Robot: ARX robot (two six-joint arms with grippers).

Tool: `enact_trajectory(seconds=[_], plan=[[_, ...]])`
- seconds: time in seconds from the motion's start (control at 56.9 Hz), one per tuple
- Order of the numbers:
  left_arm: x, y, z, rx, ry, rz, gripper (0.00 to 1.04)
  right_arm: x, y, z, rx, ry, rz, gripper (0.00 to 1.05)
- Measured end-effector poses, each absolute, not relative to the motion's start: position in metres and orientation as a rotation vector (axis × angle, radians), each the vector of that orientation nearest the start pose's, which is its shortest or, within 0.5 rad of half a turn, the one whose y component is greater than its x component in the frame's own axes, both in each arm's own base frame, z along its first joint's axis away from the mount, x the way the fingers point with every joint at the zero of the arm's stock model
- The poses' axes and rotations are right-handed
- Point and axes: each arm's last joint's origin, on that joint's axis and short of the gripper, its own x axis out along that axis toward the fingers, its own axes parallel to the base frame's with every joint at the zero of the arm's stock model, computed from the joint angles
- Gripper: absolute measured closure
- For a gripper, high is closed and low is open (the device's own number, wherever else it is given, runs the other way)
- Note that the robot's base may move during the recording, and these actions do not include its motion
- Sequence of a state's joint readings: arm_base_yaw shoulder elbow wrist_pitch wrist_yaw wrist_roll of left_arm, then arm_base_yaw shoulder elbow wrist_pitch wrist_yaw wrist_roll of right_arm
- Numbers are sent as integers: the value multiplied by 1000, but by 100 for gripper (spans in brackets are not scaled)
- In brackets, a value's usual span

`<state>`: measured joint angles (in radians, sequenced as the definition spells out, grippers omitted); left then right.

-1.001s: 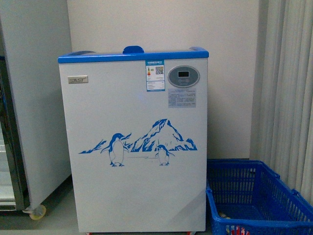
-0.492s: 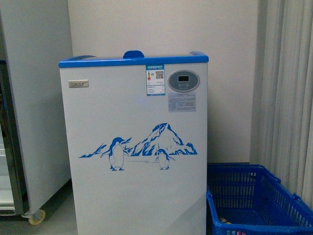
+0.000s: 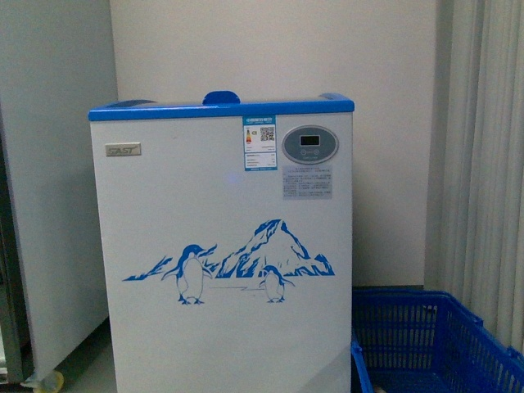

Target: Put drink in fridge

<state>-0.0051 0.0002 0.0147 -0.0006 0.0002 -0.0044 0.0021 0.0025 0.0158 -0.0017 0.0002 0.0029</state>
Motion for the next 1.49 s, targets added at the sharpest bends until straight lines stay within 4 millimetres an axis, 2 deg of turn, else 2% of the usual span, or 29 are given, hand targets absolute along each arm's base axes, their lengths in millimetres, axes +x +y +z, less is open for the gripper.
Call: enact_trajectory(seconds=[1.37, 1.493], plan=[[97, -1, 168, -4, -11, -5, 8, 97, 0, 169, 3, -11, 0, 7], [97, -1, 168, -4, -11, -6, 8, 100, -6, 164, 95, 358, -342, 7]])
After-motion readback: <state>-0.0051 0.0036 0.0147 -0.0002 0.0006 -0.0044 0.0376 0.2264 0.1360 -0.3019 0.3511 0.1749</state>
